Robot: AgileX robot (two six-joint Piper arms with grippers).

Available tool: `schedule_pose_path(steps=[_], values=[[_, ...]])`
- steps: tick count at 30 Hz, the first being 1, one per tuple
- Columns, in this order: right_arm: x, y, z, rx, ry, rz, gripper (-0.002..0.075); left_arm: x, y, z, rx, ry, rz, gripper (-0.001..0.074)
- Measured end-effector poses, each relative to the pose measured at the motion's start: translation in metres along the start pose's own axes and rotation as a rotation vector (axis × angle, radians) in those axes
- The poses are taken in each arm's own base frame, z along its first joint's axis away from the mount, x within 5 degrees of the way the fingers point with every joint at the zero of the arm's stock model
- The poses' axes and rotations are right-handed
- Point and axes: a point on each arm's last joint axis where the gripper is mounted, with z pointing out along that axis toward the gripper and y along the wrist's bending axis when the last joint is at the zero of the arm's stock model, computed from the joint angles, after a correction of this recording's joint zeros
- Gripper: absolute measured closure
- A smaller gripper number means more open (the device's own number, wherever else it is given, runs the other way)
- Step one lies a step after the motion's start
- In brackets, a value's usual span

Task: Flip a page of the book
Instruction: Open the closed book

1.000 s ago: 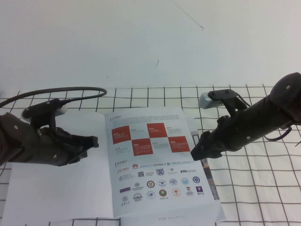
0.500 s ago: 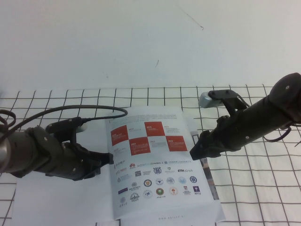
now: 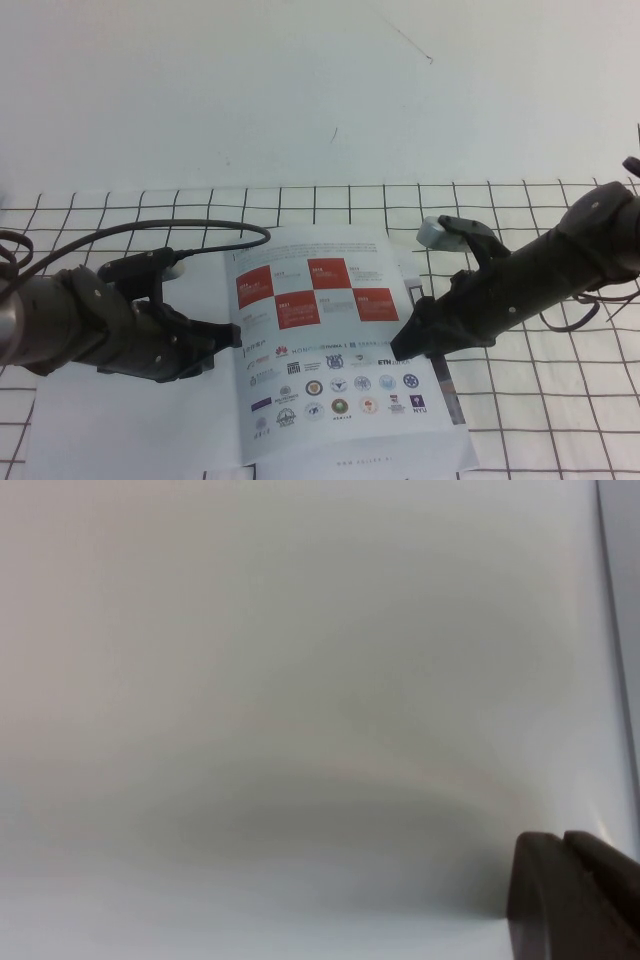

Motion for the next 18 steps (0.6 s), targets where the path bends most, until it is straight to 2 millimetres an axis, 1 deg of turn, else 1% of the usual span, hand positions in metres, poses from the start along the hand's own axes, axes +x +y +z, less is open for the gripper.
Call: schedule_pose_path(steps=[7, 18], values=[[-0.0007, 0.0009, 0.0017, -0.029, -0.006, -0.006, 0.0276, 0.0000, 0.0000, 0.0000, 0.000, 0.000, 0.000, 0.0738], [-0.0015, 0.0049, 0.0066, -0.121, -0.024, -0.010, 0.0276, 0.0009, 0.0008, 0.0023, -0.003, 0.007, -0.004, 0.0738]])
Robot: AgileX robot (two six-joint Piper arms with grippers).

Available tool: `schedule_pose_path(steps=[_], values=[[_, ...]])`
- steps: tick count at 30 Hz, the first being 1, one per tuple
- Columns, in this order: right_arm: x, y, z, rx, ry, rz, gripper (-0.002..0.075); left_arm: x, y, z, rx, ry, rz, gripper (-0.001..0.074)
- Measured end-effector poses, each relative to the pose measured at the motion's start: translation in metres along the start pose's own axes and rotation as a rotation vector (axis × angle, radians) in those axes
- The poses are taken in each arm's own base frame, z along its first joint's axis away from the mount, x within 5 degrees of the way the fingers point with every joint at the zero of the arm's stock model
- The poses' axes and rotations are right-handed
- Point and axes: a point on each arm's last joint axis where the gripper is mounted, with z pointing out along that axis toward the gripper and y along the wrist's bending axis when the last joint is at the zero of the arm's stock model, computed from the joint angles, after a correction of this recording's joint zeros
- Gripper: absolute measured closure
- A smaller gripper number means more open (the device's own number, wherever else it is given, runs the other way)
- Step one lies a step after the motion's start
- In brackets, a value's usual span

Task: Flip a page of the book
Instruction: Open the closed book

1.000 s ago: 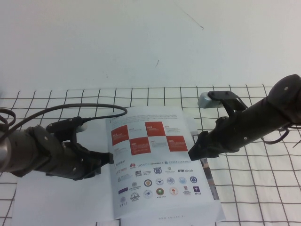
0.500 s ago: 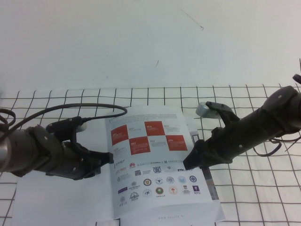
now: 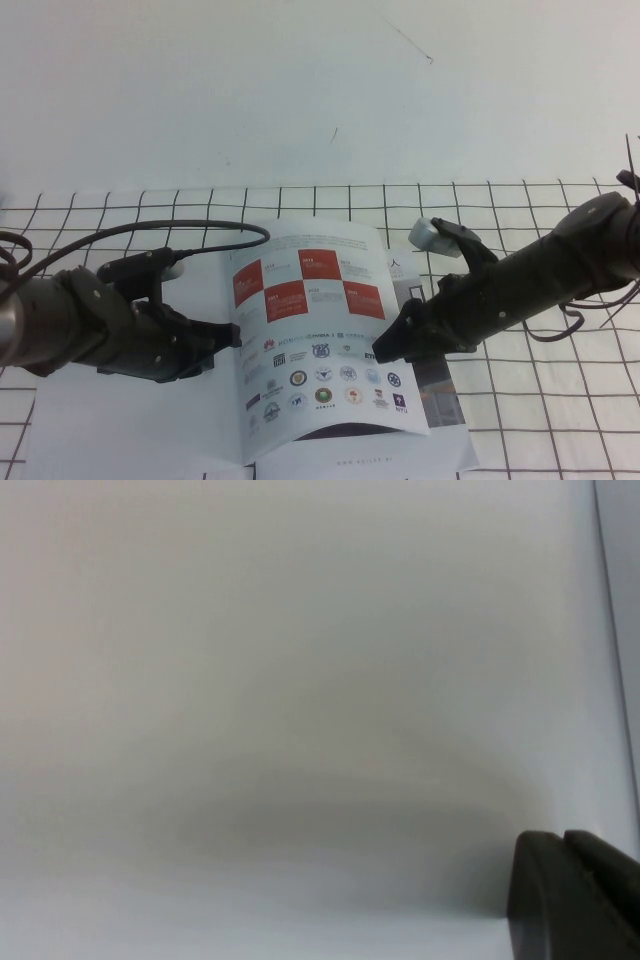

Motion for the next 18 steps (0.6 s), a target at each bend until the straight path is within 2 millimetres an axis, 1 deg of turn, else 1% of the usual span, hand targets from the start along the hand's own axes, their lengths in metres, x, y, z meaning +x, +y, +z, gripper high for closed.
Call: schedule_pose_path(steps=[9, 15, 18], values=[[-0.0017, 0.0071, 0.0008, -0.068, -0.019, 0.000, 0.0276, 0.0004, -0.0001, 0.0027, 0.002, 0.014, -0.006, 0.0738], [-0.0027, 0.0094, 0.0006, -0.069, -0.021, -0.010, 0.0276, 0.0006, 0.0000, 0.0032, 0.002, 0.015, -0.010, 0.0738], [-0.0073, 0.0107, -0.0020, -0.041, -0.006, -0.045, 0.0276, 0.0006, 0.0000, 0.0032, 0.002, 0.015, -0.010, 0.0738]])
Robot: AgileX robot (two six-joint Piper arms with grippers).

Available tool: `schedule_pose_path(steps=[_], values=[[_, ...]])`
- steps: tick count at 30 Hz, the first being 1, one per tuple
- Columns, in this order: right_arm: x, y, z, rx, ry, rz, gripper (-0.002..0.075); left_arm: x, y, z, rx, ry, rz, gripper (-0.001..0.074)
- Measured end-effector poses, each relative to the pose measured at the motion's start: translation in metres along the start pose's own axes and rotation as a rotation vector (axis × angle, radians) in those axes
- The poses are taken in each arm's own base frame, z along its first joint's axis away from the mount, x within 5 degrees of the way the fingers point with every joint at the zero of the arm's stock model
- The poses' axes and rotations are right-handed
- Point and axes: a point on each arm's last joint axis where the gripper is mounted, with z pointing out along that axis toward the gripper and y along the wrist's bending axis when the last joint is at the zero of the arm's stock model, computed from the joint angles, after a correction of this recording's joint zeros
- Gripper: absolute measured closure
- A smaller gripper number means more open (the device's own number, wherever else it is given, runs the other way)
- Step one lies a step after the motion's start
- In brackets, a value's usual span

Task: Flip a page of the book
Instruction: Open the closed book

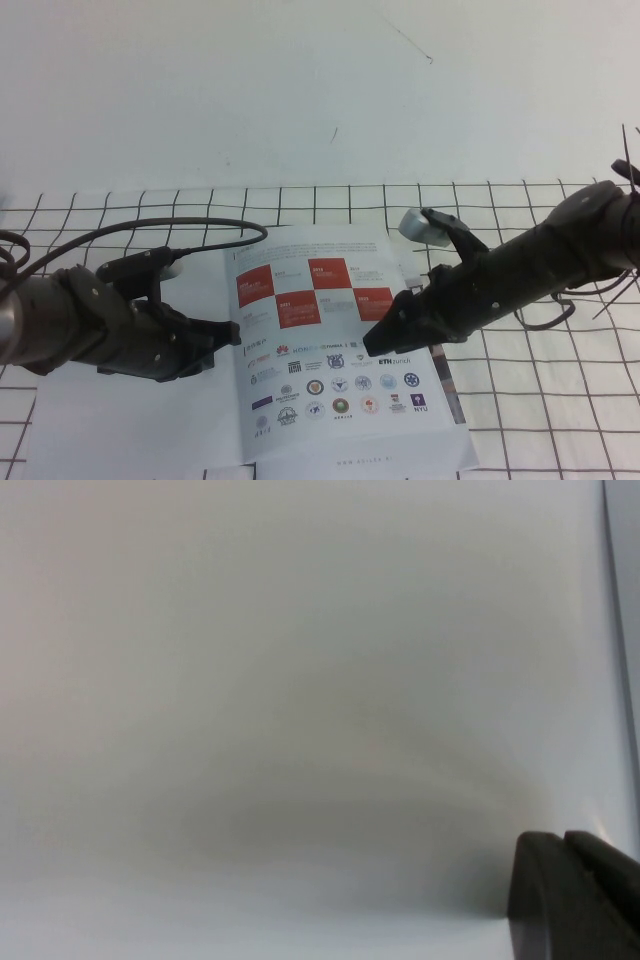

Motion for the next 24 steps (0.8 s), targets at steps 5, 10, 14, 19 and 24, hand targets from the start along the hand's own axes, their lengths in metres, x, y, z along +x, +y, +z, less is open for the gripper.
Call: schedule_pose_path(steps=[5, 10, 14, 19, 24], values=[[-0.010, -0.004, -0.008, 0.115, 0.058, -0.036, 0.0276, 0.000, 0.000, 0.000, 0.001, -0.001, -0.002, 0.0738], [-0.015, -0.008, -0.013, 0.206, 0.082, -0.044, 0.0276, 0.000, 0.000, 0.000, 0.001, -0.001, 0.000, 0.0738], [-0.015, -0.010, -0.012, 0.217, 0.089, -0.045, 0.0276, 0.000, 0.000, 0.000, 0.001, -0.001, 0.000, 0.0738], [-0.011, -0.018, -0.004, 0.206, 0.109, -0.013, 0.0277, 0.000, 0.000, 0.000, 0.001, -0.001, 0.000, 0.0738], [-0.013, -0.018, -0.006, 0.180, 0.092, 0.013, 0.0277, 0.000, 0.000, 0.000, 0.001, -0.001, 0.000, 0.0738]])
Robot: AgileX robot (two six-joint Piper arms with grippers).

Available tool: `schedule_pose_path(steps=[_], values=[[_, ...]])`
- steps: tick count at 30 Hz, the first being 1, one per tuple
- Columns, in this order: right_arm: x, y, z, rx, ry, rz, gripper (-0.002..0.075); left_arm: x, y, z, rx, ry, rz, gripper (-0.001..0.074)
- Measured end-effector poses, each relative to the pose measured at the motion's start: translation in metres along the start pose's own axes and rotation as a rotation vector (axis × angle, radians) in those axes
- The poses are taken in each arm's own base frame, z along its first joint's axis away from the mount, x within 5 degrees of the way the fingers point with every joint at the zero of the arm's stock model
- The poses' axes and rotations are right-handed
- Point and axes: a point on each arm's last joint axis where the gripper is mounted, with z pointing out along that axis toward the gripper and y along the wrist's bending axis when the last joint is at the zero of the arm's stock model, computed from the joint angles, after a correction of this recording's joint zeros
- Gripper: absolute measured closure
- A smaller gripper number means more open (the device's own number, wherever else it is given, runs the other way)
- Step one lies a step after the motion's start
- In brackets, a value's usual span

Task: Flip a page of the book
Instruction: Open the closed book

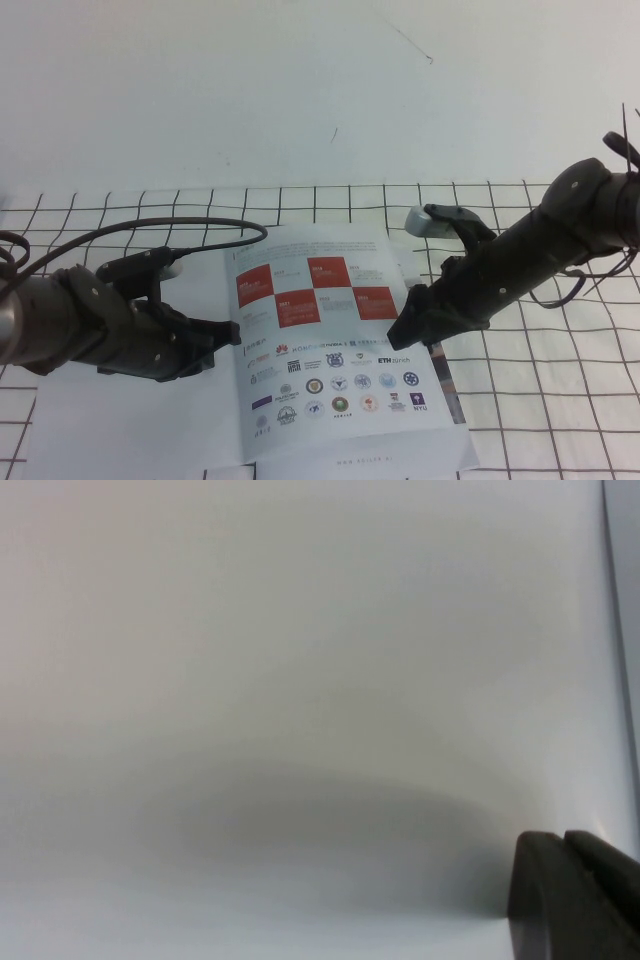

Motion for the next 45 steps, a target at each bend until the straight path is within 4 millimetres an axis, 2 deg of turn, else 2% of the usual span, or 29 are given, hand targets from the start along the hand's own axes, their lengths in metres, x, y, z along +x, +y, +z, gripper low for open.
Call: schedule_pose_path(steps=[13, 18, 28, 45], values=[[-0.006, 0.016, 0.004, -0.186, -0.066, 0.021, 0.0277, 0.000, 0.000, 0.000, 0.000, 0.000, -0.002, 0.0738], [-0.004, 0.012, 0.003, -0.161, -0.042, 0.011, 0.0277, 0.000, 0.000, 0.000, 0.000, 0.000, -0.001, 0.0738], [-0.003, -0.006, -0.011, 0.039, 0.114, -0.021, 0.0277, 0.000, 0.000, 0.000, 0.001, 0.000, -0.003, 0.0738], [-0.003, -0.005, -0.003, -0.064, 0.115, -0.008, 0.0277, 0.000, 0.000, 0.000, 0.001, 0.000, -0.001, 0.0738]])
